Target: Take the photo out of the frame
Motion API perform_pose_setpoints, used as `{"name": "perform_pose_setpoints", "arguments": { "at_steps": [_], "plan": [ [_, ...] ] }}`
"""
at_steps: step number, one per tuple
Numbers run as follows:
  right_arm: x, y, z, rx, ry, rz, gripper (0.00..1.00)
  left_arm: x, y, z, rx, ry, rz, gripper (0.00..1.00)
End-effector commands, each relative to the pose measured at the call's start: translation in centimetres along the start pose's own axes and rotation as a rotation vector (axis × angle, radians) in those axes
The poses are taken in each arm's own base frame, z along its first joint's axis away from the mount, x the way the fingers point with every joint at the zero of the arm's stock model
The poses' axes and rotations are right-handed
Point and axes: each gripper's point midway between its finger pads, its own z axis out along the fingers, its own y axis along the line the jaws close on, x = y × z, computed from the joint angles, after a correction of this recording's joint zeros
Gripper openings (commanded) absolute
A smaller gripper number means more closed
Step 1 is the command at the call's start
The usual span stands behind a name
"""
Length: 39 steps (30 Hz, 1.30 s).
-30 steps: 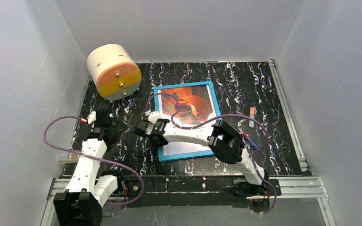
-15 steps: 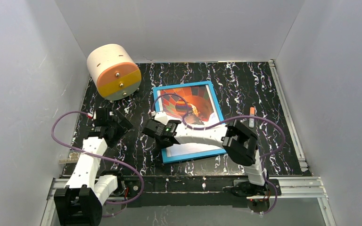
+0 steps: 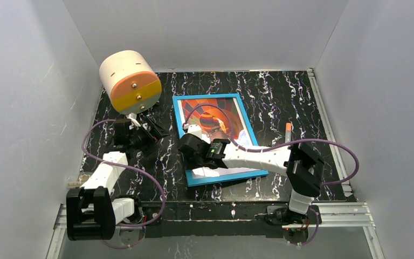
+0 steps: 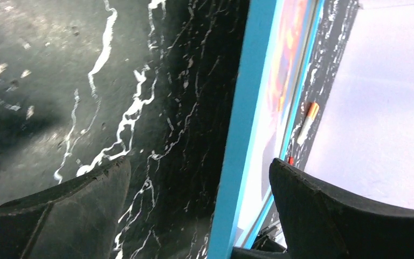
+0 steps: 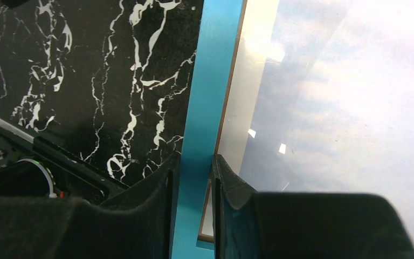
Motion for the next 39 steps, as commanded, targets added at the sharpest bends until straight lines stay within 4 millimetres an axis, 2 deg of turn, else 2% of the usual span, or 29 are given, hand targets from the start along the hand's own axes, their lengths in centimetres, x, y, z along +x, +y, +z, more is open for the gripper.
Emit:
{"name": "perform_pose_setpoints", "arguments": {
  "at_steps": [1, 3, 7, 9, 13, 24, 34, 39],
  "plan": [
    [-3.4, 4.5, -2.6, -0.191, -0.105, 0.037, 0.06, 0.6, -4.0, 1.2, 0.199, 0.044, 0.076, 0.98],
    [-3.9, 4.6, -2.9, -0.192, -0.120, 0.032, 0.06, 0.9, -3.5, 2.2, 0.192, 0.066, 0.090, 0.98],
    [-4.2, 4.8, -3.3, -0.205, -0.133, 0.025, 0.06, 0.8, -5.7, 3.3, 0.291, 0.083, 0.088, 0.96],
    [-4.2, 5.0, -3.5, -0.221, -0.131, 0.023, 0.06, 1.7, -5.6, 4.4, 0.278, 0.103, 0.124, 0.95],
    [-4.1, 5.3, -3.9, -0.245, -0.130, 0.020, 0.06, 3.4, -5.3, 5.6, 0.300, 0.144, 0.118, 0.84],
    [-3.5, 5.2, -3.9, -0.260, -0.113, 0.017, 0.07, 3.2, -6.9, 5.5, 0.374, 0.128, 0.100, 0.57],
    [-3.4, 5.5, -3.9, -0.276, -0.107, 0.008, 0.09, 3.3, -7.1, 5.3, 0.384, 0.131, 0.095, 0.38],
    [-3.3, 5.6, -3.9, -0.279, -0.103, 0.004, 0.11, 3.4, -7.1, 5.3, 0.385, 0.138, 0.093, 0.24]
  ]
}}
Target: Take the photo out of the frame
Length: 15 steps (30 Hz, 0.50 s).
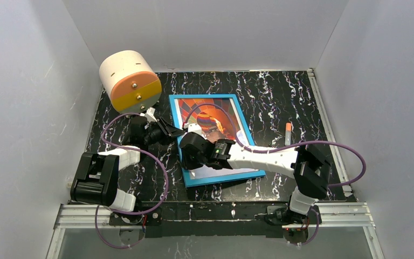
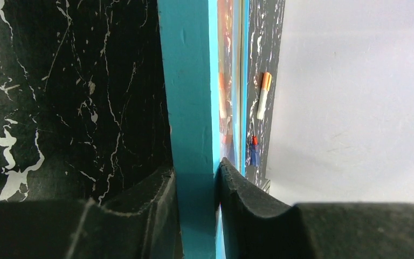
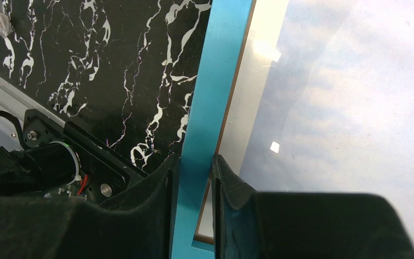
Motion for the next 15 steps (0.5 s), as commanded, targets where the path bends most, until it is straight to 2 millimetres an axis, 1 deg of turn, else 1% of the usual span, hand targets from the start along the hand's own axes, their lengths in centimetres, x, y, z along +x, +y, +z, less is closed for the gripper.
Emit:
{"name": "perform_pose_setpoints", "arguments": {
  "at_steps": [1, 5, 8, 10, 12, 15],
  "plan": [
    [-3.0, 4.2, -2.1, -0.168, -0.091, 0.006, 0.11, 0.4, -1.6, -0.2, 0.067, 0.027, 0.034, 0.22],
    [-3.1, 4.3, -2.2, -0.168, -0.089, 0.002, 0.17, 0.4, -1.4, -0.3, 0.053, 0.028, 0.032, 0.12],
    [-3.2, 4.3, -2.3, -0.164, -0.089, -0.002, 0.27, 0.4, -0.9, -0.2, 0.018, 0.035, 0.034, 0.00],
    [-3.4, 4.2, -2.5, -0.155, -0.092, -0.006, 0.37, 0.4, -0.6, -0.2, -0.006, 0.047, 0.042, 0.00],
    [-3.5, 3.9, -2.7, -0.146, -0.098, -0.008, 0.42, 0.3, -0.3, -0.2, -0.033, 0.056, 0.063, 0.00],
    [-4.1, 3.6, -3.3, -0.135, -0.116, -0.008, 0.55, 0.1, 0.2, -0.3, -0.076, 0.061, 0.084, 0.00]
  ]
}}
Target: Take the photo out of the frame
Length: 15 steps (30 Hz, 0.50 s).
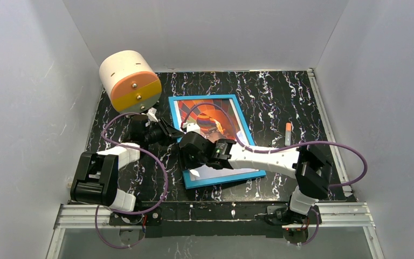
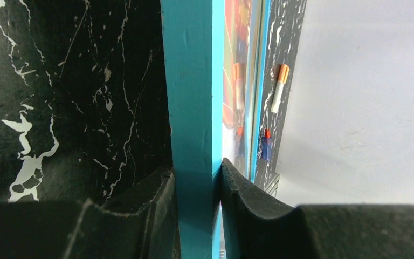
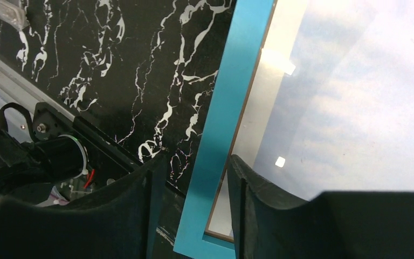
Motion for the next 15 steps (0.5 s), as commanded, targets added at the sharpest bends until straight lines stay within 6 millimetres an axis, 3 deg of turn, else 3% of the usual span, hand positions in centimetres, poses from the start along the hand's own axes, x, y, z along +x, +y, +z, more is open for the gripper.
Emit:
{"name": "perform_pose_setpoints", "arguments": {
  "at_steps": [1, 3, 8, 15],
  "plan": [
    [-4.2, 3.2, -3.3, -0.110, -0.127, 0.004, 0.58, -0.2, -0.5, -0.3, -0.028, 0.026, 0.098, 0.00],
    [-4.6, 3.2, -3.9, -0.118, -0.142, -0.009, 0.69, -0.3, -0.6, -0.2, -0.030, 0.028, 0.097, 0.00],
    [-5.9, 2.5, -6.2, -0.126, -0.220, -0.112, 0.83, -0.6, -0.8, -0.2, -0.044, 0.035, 0.095, 0.00],
    [-4.7, -1.3, -11.1, -0.171, -0.358, -0.345, 0.99, -1.2, -1.3, -1.1, -0.106, 0.031, 0.098, 0.00]
  ]
}}
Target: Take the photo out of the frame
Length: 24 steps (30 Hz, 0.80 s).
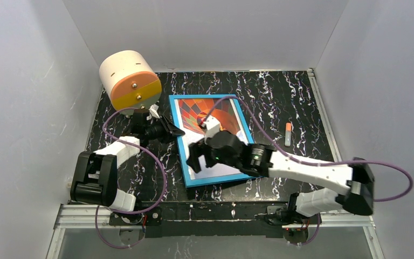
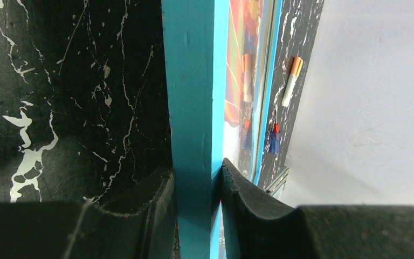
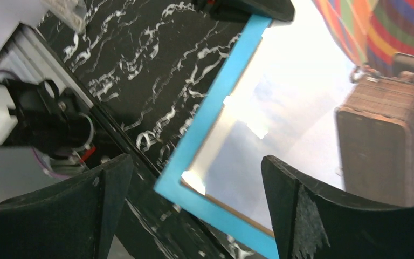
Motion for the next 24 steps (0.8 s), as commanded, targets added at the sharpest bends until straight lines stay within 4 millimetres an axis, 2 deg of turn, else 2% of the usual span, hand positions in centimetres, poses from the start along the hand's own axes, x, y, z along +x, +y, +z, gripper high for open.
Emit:
{"name": "perform_pose_setpoints", "arguments": {
  "at_steps": [1, 5, 8, 11, 16, 20, 24],
  "plan": [
    [-1.1, -1.2, -3.7, -0.057, -0.139, -0.174, 0.99, -1.1, -1.3, -1.2, -0.034, -0.035, 0.068, 0.00],
    [0.4, -2.1, -6.4, -0.075, -0.077, -0.242, 0.99, -2.3, -2.7, -2.2, -0.058, -0.063, 0.050, 0.00],
    [2.5, -1.7, -7.6, -0.164, -0.038, -0.289, 0.99, -2.5, -3.3, -2.7, -0.084, -0.049, 0.037, 0.00],
    [3.9, -1.0, -8.4, -0.255, -0.076, -0.336, 0.99, -3.2, -4.2, -2.8, -0.083, -0.055, 0.037, 0.00],
    [7.1, -1.3, -7.5, -0.264, -0.032, -0.438, 0.99, -3.4, -4.9, -2.7, -0.096, -0.009, 0.034, 0.00],
    [8.8, -1.0, -6.1, -0.215, -0.050, -0.565, 0.99, -3.8, -5.3, -2.8, -0.104, -0.011, 0.046, 0.00],
    [7.9, -2.7, -5.1, -0.061, -0.141, -0.682, 0.99, -3.7, -5.2, -2.9, -0.121, 0.003, 0.057, 0.00]
  ]
}}
